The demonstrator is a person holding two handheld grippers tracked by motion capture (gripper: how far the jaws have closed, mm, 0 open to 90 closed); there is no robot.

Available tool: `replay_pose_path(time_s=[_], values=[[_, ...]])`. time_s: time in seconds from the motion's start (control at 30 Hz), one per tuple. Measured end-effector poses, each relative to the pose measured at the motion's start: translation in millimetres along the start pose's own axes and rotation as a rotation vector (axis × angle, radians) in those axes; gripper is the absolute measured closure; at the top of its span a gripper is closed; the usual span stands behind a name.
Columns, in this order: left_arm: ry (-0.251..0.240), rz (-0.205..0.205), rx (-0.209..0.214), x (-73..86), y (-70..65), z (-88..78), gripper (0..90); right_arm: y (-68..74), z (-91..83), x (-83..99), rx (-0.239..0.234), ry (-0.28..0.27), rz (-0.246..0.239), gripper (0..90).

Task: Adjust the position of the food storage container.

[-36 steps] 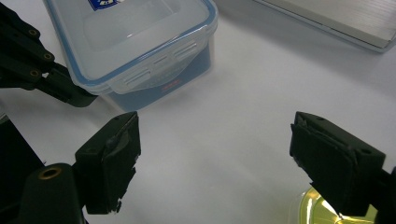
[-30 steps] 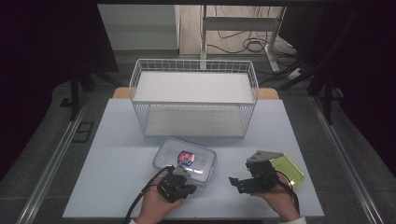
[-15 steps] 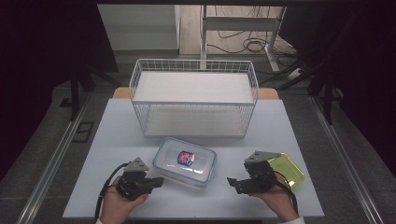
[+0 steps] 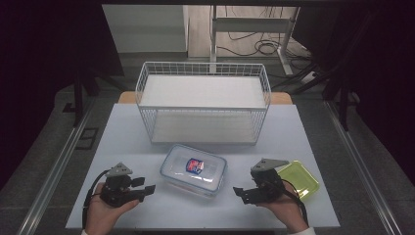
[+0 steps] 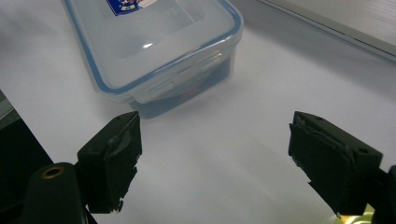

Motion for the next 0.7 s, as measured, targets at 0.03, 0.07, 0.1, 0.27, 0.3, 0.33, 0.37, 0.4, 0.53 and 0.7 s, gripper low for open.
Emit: replay_pose_path(time_s=[0.03,0.07,0.1,0.27,0.3,0.33,0.37,0.4,0.53,0.7], values=[[0.003,0.002,-0.004,0.6,1.7,0.2,37.9,0.7,0.6,-1.0,-0.001,-0.002,-0.003,17.5],[0.004,0.0,-0.008,1.0,3.0,0.5,35.7,1.8,1.5,-2.0,-0.002,-0.004,-0.001,17.5],[0.005,-0.003,-0.011,1.4,4.1,0.7,33.9,2.7,2.2,-2.9,-0.003,-0.004,-0.001,17.6],[0.011,-0.01,-0.017,2.4,7.9,0.7,29.3,9.6,7.0,-5.4,-0.003,0.004,-0.019,21.0],[0.011,-0.012,-0.018,2.5,8.4,0.7,28.9,10.4,7.8,-6.2,-0.002,0.004,-0.024,22.0],[0.011,-0.014,-0.017,2.6,8.8,0.7,28.7,12.1,8.5,-7.2,-0.004,0.004,-0.019,23.0],[0.011,-0.017,-0.016,2.5,9.2,0.6,28.6,12.7,9.1,-8.5,-0.005,0.001,-0.027,24.7],[0.011,-0.019,-0.015,2.3,9.8,0.3,28.4,14.1,9.6,-10.2,-0.006,-0.002,-0.023,26.5],[0.0,-0.021,-0.011,0.5,11.8,-2.0,27.9,17.4,14.0,-23.7,-0.004,-0.017,-0.013,36.3],[0.005,-0.023,-0.011,1.8,13.6,-1.5,27.6,24.9,33.4,-53.2,-0.008,-0.031,-0.01,60.0]])
Point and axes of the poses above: each handheld gripper's, and its own axes: z roughly forward along the jaws, x roughly out of its underside, y roughly to its left, the point moved 4 cm from there along z, roughly forward along the jaws, and after that the axes turned 4 degrees about -y, right-handed, at the moved point
